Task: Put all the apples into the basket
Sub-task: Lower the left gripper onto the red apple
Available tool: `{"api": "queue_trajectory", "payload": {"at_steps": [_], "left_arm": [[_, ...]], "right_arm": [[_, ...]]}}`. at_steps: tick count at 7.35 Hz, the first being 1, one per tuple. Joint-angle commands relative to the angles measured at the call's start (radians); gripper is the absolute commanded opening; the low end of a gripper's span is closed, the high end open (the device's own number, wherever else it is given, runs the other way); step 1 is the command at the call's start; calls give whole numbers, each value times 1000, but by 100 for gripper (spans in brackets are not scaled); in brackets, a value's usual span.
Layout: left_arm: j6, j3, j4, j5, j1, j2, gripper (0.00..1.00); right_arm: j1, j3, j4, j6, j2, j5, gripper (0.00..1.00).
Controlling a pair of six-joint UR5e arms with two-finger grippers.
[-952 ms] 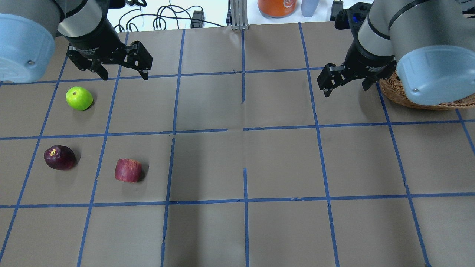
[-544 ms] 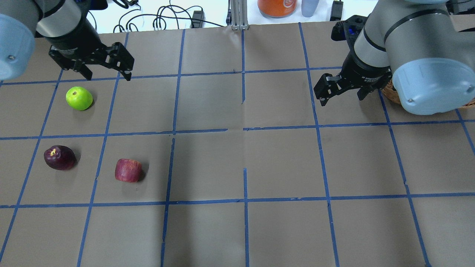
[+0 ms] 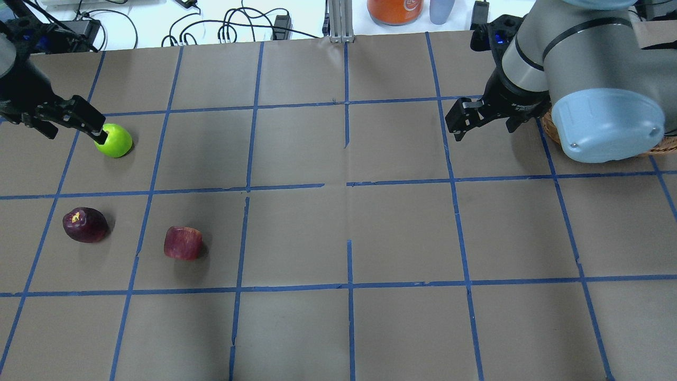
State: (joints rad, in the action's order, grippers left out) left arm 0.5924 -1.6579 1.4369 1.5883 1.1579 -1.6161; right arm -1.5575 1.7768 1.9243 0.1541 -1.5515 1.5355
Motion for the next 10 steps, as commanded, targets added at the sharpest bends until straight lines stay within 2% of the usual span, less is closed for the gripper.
{"api": "queue_trajectory", "payload": {"at_steps": [1,4,6,7,10], "left_arm": [[23,-98,-16,-4,-12,5,100],[-17,-401,-168,-2,37,59,100],[-63,-540,-364,-4,78,36,100],[-125,-554,-392,-4,95,35,100],[-132,-580,-479,-2,108,-1,100]], "right_arm": [[-1,0,15,2,17,0,100],[-3,3,13,-7,17,0,100],[-3,1,15,-1,17,-1,100],[-4,7,13,-1,16,0,100],[-4,26,16,-1,8,0,100]]}}
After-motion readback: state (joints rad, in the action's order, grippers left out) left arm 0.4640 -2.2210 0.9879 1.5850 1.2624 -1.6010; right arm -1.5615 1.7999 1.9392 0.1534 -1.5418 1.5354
